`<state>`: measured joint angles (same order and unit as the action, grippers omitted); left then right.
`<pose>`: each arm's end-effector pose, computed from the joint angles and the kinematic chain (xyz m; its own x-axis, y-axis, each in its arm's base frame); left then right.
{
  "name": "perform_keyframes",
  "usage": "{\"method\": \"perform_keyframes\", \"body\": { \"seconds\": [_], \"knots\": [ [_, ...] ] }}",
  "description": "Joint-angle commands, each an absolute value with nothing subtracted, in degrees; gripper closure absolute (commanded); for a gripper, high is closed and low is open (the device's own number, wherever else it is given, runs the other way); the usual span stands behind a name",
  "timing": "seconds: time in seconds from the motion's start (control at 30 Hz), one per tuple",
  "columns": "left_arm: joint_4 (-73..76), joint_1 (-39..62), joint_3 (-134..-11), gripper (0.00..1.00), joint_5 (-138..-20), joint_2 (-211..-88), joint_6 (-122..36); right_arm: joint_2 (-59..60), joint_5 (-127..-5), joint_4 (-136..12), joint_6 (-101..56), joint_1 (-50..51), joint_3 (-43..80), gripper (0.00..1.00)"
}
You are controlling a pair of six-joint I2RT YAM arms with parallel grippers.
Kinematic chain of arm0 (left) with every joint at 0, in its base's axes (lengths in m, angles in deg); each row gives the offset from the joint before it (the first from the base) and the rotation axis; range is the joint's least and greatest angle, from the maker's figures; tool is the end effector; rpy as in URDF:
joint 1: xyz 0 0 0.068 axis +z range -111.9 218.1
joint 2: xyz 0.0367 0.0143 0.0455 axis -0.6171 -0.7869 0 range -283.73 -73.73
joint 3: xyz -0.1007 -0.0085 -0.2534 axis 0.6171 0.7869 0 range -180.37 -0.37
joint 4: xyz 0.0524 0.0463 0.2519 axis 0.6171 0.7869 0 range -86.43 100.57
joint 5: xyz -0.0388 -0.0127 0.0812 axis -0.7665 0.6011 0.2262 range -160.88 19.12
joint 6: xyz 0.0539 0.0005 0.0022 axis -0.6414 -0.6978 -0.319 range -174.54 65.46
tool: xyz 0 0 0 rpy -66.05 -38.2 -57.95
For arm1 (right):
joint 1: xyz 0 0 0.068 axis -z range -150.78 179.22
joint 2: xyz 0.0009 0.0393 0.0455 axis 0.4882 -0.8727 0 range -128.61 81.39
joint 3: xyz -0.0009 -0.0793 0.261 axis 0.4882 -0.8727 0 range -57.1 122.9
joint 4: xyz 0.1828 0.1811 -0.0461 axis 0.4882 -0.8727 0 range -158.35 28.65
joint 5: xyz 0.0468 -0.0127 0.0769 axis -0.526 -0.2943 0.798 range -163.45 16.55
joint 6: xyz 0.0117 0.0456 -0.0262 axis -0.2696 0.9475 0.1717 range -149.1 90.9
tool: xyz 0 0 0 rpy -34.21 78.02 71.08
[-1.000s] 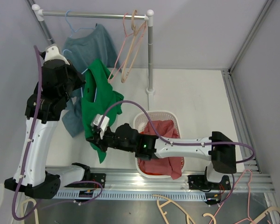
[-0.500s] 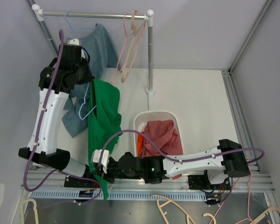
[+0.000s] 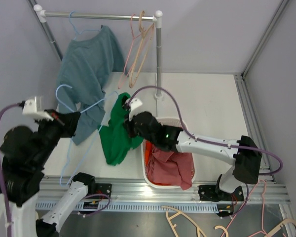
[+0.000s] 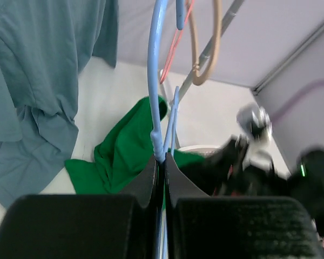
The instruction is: Remove the t-shirt from the hanger
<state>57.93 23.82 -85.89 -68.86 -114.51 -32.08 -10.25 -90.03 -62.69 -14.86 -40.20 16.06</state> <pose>0.0584 -0.0137 0.4827 -0.2311 -0.3351 -0.9134 0.1348 0.9187 -0.3712 0.1433 0.3527 0.3200 -0.3131 -0.1630 -0.9356 -0.7489 0.6483 0.1377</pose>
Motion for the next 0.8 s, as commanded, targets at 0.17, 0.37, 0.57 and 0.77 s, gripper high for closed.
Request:
{"method": "perform_keyframes", "body": {
  "seconds": [0.17, 0.37, 0.57, 0.77],
  "knots": [
    [54.8, 24.0, -74.7, 0.99, -61.4, -95.3, -32.7, -8.5, -93.7, -69.7, -11.8, -34.0, 26.0, 1.00],
    [58.5, 24.0, -72.9, 0.99, -51.1, -92.6, -30.9, -4.4, -91.6, -66.9, -26.1, -36.0, 39.4, 1.00],
    [57.5, 24.0, -68.9, 0.99, -54.9, -94.8, -29.5, 1.9, -87.4, -54.3, -41.5, -40.5, 44.4, 1.00],
    [55.4, 24.0, -65.7, 0.99, -55.5, -94.4, -28.9, 3.7, -89.9, -46.9, -48.3, -41.1, 50.4, 1.00]
  ]
}}
